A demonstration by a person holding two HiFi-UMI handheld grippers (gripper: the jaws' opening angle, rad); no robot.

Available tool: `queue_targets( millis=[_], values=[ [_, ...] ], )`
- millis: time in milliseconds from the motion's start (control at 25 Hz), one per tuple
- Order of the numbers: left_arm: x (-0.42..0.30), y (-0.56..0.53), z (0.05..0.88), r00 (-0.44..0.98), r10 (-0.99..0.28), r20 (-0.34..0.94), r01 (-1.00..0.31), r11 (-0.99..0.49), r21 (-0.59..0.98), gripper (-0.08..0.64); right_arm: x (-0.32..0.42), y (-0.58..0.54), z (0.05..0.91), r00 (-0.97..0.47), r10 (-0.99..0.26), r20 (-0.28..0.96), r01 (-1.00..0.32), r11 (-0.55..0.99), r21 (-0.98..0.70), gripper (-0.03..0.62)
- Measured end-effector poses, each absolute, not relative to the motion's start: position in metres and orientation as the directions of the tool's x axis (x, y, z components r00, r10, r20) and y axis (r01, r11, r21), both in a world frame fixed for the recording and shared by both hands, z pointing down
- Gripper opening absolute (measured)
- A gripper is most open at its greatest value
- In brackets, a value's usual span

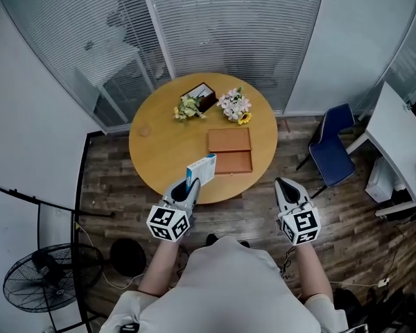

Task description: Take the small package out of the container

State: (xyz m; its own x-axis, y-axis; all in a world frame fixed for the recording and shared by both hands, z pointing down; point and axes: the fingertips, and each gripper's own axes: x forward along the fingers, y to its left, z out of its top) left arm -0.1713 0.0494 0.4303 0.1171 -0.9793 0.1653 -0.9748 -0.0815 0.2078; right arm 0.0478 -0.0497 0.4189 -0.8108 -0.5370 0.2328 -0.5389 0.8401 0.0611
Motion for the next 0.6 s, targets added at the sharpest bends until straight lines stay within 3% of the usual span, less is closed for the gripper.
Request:
queue_targets(
  millis=[600],
  values=[
    [-0.1673, 0.0474, 0.4268, 0.117, -0.981, 0.157, -0.971, -0.079, 0.227, 0.075, 0.0517, -0.0530, 0.4147, -0.810, -0.536, 0.237, -0.535, 0.842, 0.073, 0.003]
  ],
)
